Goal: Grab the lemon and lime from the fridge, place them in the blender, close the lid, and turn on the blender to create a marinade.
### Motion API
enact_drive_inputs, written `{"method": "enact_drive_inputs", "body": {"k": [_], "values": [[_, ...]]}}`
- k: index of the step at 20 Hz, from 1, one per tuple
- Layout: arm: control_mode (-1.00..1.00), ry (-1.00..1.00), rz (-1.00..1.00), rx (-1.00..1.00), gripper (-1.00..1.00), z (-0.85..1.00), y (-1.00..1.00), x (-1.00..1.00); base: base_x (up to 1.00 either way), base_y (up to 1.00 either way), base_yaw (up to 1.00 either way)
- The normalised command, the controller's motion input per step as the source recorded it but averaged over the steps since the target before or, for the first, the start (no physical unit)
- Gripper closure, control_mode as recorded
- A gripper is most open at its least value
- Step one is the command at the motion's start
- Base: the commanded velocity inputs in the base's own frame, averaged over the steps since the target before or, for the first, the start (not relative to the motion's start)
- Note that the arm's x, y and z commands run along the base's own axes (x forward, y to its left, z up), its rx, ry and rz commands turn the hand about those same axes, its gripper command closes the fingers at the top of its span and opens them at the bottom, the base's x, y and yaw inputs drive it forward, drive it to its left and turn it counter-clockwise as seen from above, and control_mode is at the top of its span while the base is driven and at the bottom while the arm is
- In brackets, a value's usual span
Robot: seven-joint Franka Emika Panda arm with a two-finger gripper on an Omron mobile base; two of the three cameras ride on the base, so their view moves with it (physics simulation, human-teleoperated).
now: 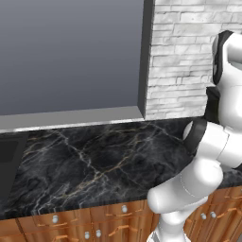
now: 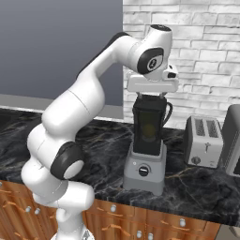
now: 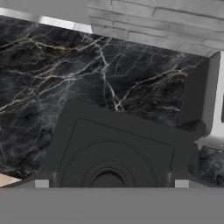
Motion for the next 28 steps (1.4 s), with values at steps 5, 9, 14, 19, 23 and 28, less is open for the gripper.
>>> {"method": "enact_drive_inputs", "body": {"k": [5, 9, 14, 19, 23, 28], "values": [[-1.00, -0.13, 0.00, 0.00, -1.00, 0.08, 0.00, 0.00, 0.00, 0.00, 0.00], [-1.00, -0.18, 0.00, 0.00, -1.00, 0.24, 0.00, -0.19, 0.00, 0.00, 0.00], [-1.00, -0.21, -0.07, 0.02, -1.00, 0.20, 0.17, -0.83, 0.00, 0.00, 0.00], [-1.00, -0.14, -0.17, 0.02, -1.00, 0.01, 0.35, -1.00, 0.00, 0.00, 0.00], [-1.00, 0.00, -0.24, 0.00, -1.00, -0.18, 0.61, -0.88, 0.00, 0.00, 0.00], [-1.00, 0.00, -0.38, -0.05, -1.00, -0.45, 0.65, -0.38, 0.00, 0.00, 0.00]]}}
